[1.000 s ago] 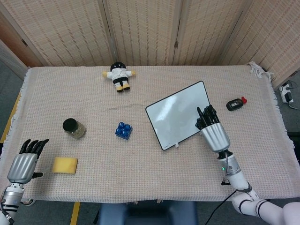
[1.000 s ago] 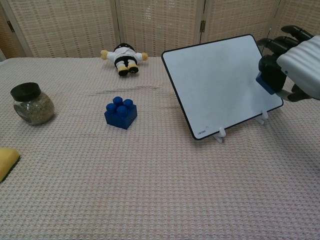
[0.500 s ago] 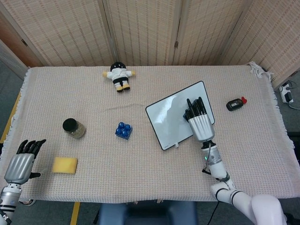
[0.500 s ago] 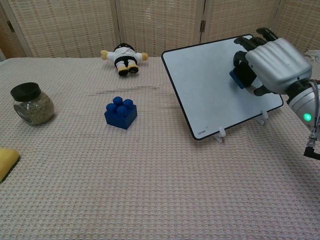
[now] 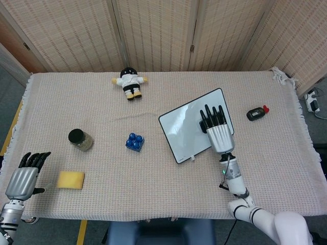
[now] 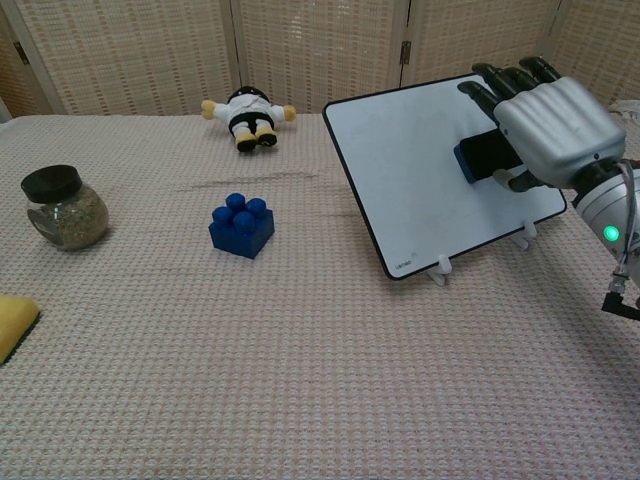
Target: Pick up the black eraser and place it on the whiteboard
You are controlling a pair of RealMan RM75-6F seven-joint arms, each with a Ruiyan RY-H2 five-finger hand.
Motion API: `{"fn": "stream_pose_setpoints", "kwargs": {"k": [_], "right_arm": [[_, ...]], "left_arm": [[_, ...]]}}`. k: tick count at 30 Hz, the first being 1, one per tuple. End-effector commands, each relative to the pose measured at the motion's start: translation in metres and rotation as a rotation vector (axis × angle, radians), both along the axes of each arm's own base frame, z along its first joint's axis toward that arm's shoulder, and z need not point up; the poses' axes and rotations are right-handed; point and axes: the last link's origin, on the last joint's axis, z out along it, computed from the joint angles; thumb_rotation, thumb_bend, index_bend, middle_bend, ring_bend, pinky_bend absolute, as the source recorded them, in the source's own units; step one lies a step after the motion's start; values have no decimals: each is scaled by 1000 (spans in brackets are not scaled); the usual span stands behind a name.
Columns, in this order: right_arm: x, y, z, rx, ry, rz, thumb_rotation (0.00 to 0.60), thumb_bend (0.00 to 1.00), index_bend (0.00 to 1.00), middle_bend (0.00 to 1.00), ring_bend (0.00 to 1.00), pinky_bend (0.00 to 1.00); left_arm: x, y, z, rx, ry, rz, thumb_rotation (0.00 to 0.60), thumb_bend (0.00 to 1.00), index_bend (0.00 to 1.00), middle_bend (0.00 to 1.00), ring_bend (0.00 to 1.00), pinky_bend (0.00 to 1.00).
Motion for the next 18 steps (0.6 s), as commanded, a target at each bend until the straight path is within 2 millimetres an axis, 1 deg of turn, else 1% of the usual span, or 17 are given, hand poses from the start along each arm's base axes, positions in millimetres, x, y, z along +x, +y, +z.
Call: {"fn": "stream_pose_setpoints", "kwargs": {"k": [1,5,7,10,13,15,18], "right_arm": [[0,4,5,1,-6,12,600,313,27,0,90,0],[-4,15,15,-2,-8,23,600,313,18,0,81,0],[-8,25,24,6,-26,22,600,313,13,0,70,0],[-16,48,43,33,-97,-4,600,313,13,0,50,0],[-26,81,68,88,-193,-58,600,314,13,0,22,0],[-36,107,86,142,-252,-133,600,313,11,0,14,0],[-50,143,110,203,-283,-237,600,313,1,0,1,0]], "left_arm": [[0,-1,0,2,1,-1,600,197,131,164,125,61],[0,-1,0,0,5,1,600,197,133,164,125,61],[0,-1,0,4,3,-1,600,197,134,164,125,61],[1,-2,1,5,5,-6,600,197,134,164,124,61],[2,-2,0,8,11,-12,600,197,134,163,125,61],[4,-3,1,11,12,-17,600,197,133,163,124,61],[6,-6,1,18,13,-31,600,197,131,164,124,61]]}}
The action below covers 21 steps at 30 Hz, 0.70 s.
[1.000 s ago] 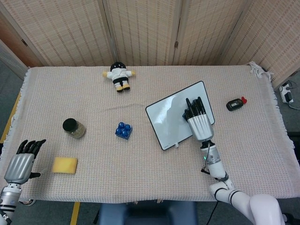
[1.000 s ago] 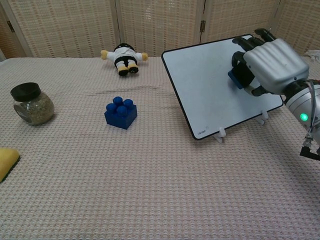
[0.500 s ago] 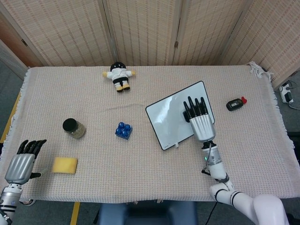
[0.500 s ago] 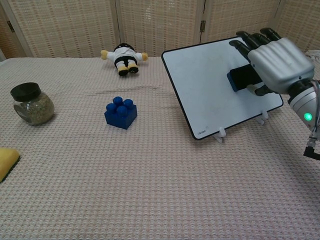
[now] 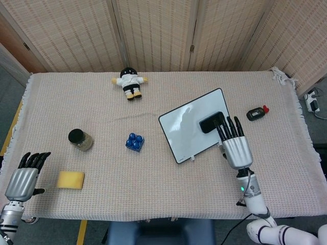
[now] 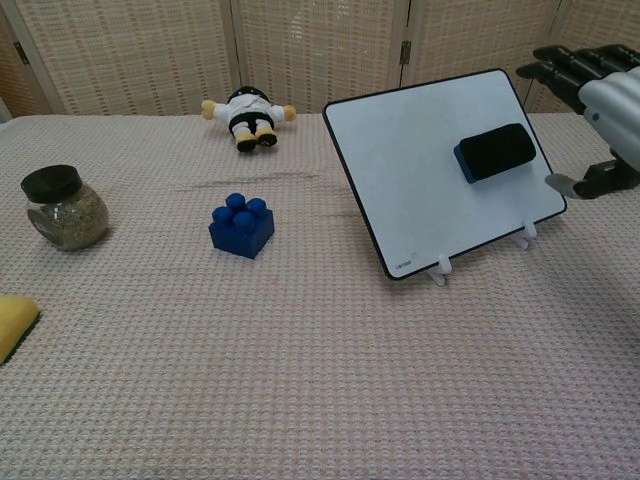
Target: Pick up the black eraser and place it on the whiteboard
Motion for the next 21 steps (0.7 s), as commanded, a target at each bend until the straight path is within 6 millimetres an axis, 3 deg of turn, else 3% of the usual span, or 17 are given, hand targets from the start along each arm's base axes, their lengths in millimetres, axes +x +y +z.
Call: {"fn": "stream_pose_setpoints", "kwargs": {"k": [1,7,12,21], "right_arm": [[-39,78,56,124,-69,-213,600,313,0,0,0,0],[-70,136,87,213,-3,-393,600,314,0,0,0,0],[-75,169,96,230,-9,-405,600,314,0,0,0,0],[-68,197,110,248,-77,-326,600,313,0,0,0,0]], "left_arm": [[3,-3,0,6,1,-13,600,198,131,164,124,61],[10,-12,2,16,1,-54,600,198,128,164,124,61],[17,-29,1,0,8,-108,600,198,114,164,124,67],[27,-61,0,14,21,-163,600,197,110,164,124,69]]}}
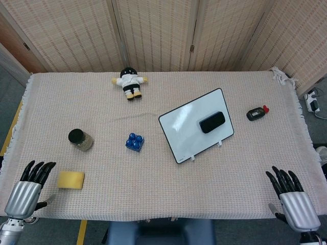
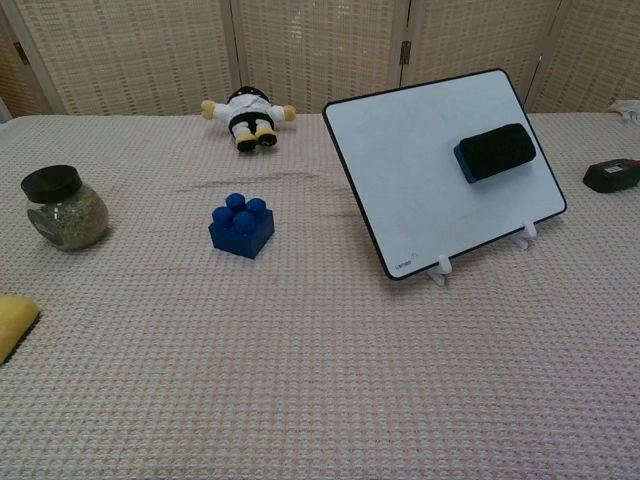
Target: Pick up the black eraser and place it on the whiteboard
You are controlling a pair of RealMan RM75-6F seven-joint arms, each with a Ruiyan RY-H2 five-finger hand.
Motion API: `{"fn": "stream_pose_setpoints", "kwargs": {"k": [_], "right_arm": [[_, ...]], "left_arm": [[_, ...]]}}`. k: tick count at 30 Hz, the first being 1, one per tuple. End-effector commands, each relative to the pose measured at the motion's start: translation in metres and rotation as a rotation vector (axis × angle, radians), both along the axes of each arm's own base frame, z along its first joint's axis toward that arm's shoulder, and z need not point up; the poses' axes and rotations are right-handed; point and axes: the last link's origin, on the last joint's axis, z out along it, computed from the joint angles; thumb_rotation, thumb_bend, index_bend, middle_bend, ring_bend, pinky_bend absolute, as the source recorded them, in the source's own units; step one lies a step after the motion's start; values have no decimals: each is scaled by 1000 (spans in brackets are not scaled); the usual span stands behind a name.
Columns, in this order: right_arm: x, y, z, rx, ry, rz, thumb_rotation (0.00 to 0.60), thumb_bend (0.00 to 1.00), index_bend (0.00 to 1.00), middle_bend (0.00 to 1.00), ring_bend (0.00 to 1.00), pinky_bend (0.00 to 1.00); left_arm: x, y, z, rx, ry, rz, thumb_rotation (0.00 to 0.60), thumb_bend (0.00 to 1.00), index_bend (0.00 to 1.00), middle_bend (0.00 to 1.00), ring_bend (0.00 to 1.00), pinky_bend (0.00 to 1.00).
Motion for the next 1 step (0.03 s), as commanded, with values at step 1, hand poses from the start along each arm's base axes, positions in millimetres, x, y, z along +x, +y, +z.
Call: {"fn": "stream_pose_setpoints", "kwargs": {"k": [1], "right_arm": [[0,10,6,10,-21,9,600,313,0,0,0,0]], "left_arm": [[-1,-10,-3,-9,5,12,600,197,110,164,124,69]]}}
